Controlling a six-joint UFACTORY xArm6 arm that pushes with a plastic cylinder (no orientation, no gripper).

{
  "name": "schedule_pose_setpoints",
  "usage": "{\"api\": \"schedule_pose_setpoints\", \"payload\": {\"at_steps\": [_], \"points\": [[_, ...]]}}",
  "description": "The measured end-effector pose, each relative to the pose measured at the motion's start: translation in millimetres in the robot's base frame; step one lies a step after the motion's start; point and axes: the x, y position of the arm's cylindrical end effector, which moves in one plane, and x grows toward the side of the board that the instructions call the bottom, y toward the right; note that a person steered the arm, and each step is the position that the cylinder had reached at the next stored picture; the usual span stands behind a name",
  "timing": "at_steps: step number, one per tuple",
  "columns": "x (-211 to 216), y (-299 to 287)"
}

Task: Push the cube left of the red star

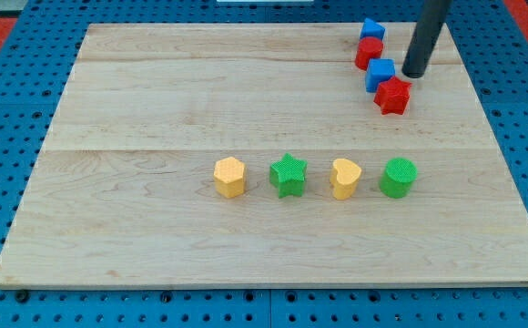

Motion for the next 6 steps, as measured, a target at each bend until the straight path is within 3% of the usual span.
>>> {"api": "schedule_pose_setpoints", "payload": {"at_steps": [4,6], "points": [[-6.9,-116.7],[-14.5,-136.9]]}}
